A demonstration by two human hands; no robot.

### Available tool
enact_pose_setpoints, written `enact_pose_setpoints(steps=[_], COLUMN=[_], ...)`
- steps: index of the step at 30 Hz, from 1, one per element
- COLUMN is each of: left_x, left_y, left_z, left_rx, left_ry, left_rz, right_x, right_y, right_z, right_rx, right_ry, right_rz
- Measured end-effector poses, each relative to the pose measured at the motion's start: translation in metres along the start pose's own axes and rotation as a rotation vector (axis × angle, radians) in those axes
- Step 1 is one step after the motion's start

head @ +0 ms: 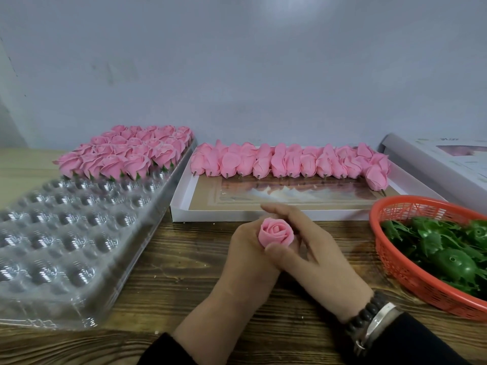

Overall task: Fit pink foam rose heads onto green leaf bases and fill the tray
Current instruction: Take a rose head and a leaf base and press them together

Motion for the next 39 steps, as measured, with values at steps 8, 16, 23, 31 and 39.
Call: enact_pose_setpoints(steps=[8, 16, 23, 31, 39], left_x=[0.0, -0.001, -0.005, 0.001, 0.001], left_y=[-0.007, -0.009, -0.005, -0.002, -0.013], left_z=[0.0, 0.006, 0.007, 0.002, 0.0], left_rx=[0.363, 0.507, 0.191, 0.07, 0.327], left_ry=[-0.001, -0.05, -0.02, 0.011, 0.073], left_rz=[0.037, 0.127, -0.015, 0.001, 0.019], right_x=[-0.002, -0.002, -0.001, -0.003, -0.004], right_y=[-0.005, -0.008, -0.009, -0.007, -0.016], right_z=[0.004, 0.009, 0.01, 0.005, 0.009], right_rx=[0.127, -0.082, -0.125, -0.111, -0.175], right_ry=[0.311, 0.251, 0.159, 0.15, 0.284], right_rz=[-0.028, -0.043, -0.029, -0.043, -0.146])
Point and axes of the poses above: each hand's wrist, its own x-axis towards the middle knuckle, its own z-axis out of the palm, y = z × x, the point moved 2 cm from there along x, towards the middle knuckle, and after that the axes turned 13 degrees about -x, right-handed, at the moved point
